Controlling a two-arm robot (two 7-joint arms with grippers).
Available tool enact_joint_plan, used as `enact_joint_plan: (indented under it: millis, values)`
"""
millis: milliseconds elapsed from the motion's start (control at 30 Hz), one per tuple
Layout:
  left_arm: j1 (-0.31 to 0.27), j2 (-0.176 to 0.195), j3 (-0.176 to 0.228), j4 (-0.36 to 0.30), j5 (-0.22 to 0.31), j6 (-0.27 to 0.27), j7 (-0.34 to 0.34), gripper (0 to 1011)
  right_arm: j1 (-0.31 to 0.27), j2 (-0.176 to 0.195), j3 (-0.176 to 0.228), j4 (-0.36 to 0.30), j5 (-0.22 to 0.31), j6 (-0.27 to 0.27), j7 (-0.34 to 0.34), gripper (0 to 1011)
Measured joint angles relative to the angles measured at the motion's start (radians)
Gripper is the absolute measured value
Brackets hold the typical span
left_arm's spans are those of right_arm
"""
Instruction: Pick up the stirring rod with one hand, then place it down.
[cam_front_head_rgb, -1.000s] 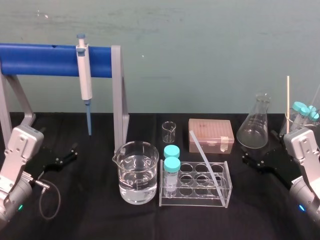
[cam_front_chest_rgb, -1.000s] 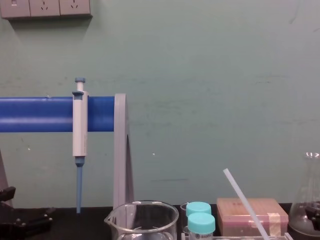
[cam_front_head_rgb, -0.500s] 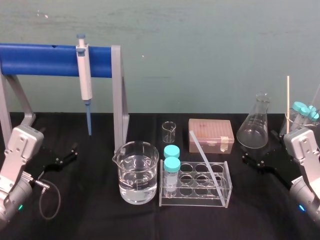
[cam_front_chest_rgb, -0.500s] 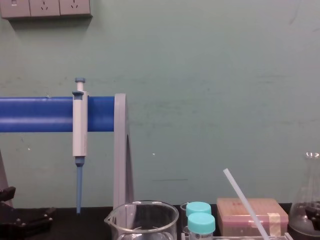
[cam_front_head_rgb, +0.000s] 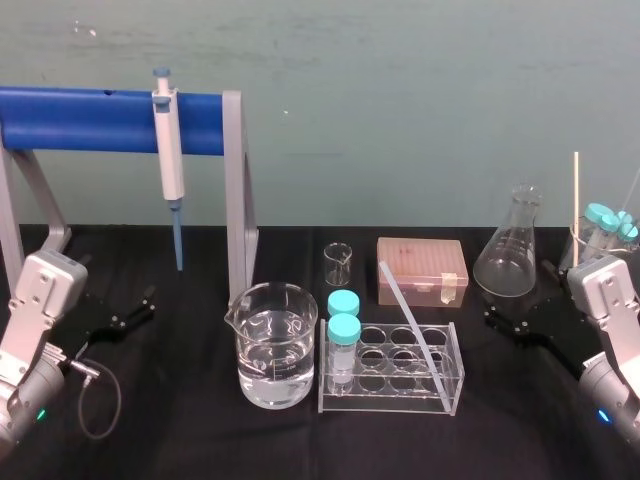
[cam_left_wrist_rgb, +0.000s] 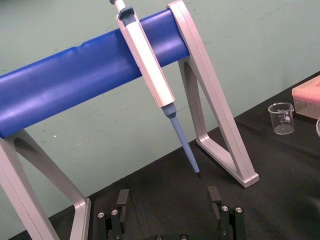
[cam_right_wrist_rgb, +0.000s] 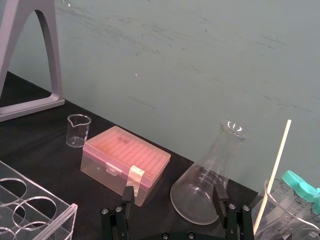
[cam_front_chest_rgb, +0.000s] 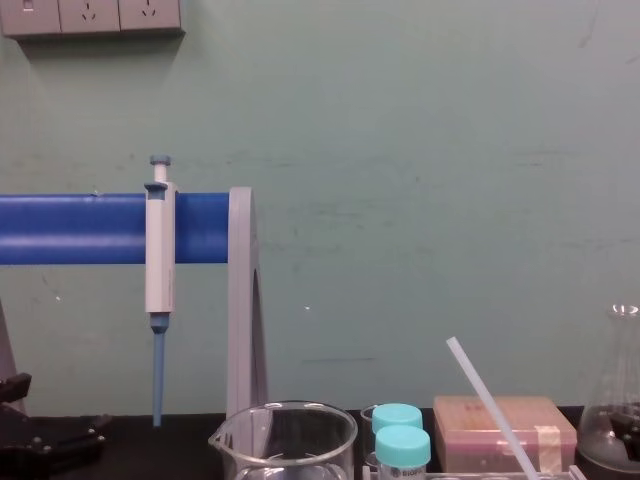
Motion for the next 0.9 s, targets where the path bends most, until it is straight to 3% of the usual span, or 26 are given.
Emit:
enact_joint_plan:
  millis: [633,867,900]
  values:
    - [0.0,0.0,0.0,0.0,0.0,0.0,0.0,1000,0.0,-0.004,0.012,0.001,0.014,-0.003,0.011,1000]
    - [0.0,0.0,0.0,0.0,0.0,0.0,0.0,1000,-0.042,0.002,0.087,-0.075,0.174,0.019,0.13,1002]
    - [0.0,0.0,0.0,0.0,0.0,0.0,0.0,1000,-0.056,0.011,0.105,-0.109,0.225,0.042,0.168,1000]
